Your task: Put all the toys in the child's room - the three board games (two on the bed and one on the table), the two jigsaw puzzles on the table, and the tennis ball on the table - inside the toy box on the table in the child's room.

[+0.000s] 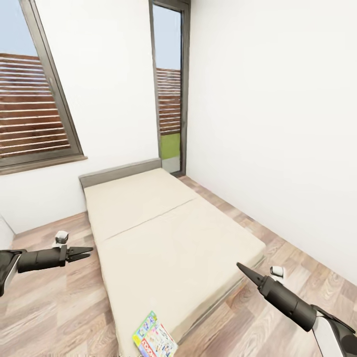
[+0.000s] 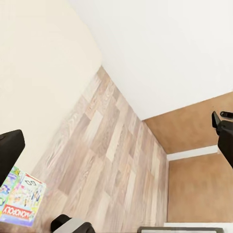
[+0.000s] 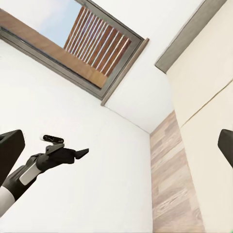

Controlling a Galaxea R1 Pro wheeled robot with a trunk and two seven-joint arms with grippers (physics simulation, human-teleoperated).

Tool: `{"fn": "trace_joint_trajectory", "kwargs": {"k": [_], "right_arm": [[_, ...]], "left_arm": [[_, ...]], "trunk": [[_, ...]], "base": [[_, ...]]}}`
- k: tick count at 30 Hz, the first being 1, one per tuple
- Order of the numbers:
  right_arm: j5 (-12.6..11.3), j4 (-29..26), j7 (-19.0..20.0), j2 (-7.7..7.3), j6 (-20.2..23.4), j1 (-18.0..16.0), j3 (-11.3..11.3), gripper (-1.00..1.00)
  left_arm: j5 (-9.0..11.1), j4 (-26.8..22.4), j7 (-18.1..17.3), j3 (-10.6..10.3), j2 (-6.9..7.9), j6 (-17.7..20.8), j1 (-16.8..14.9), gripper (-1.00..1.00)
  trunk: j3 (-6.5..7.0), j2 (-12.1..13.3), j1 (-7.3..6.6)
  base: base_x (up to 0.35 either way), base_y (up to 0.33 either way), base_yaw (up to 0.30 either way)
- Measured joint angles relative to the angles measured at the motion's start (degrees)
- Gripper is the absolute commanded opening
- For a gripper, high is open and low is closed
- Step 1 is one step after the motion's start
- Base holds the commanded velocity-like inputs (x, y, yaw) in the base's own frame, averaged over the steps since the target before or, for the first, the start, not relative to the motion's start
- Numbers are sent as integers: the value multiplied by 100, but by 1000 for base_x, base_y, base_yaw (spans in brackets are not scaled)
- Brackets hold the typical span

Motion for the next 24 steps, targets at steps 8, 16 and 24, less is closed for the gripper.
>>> {"fn": "trace_joint_trajectory", "kwargs": {"k": [8, 16, 24], "right_arm": [[0, -1, 0, 2, 0, 0, 0, 100], [0, 1, 0, 3, 0, 0, 0, 100], [-1, 3, 1, -2, -1, 0, 0, 100]], "left_arm": [[-1, 0, 0, -1, 0, 0, 0, 100], [-1, 0, 0, 0, -9, 0, 0, 100], [-4, -1, 0, 3, -25, 0, 0, 100]], "trunk": [[17, 0, 0], [34, 0, 0], [52, 0, 0]], "base": [[0, -291, 278], [0, -270, 280], [0, -61, 281]]}}
